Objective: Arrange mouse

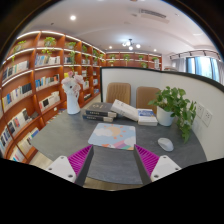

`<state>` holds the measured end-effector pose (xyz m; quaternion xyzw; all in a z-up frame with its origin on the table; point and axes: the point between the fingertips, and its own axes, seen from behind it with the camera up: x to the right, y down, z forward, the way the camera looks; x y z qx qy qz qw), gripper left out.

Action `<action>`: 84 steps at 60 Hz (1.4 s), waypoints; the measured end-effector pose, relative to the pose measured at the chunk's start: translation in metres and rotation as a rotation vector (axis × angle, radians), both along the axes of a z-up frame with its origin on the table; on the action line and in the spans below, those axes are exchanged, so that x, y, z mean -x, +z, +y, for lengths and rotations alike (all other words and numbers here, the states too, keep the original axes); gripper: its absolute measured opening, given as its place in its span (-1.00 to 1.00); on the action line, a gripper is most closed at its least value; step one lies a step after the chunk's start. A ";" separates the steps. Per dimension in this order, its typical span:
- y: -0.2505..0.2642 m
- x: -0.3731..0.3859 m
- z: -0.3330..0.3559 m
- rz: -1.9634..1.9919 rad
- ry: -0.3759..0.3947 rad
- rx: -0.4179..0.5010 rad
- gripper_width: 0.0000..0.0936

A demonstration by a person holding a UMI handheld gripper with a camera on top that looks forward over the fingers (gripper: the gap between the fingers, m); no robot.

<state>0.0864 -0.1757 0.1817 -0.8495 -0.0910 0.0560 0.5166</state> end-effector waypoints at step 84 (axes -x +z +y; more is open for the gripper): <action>-0.189 -0.253 0.229 -0.013 -0.264 0.271 0.57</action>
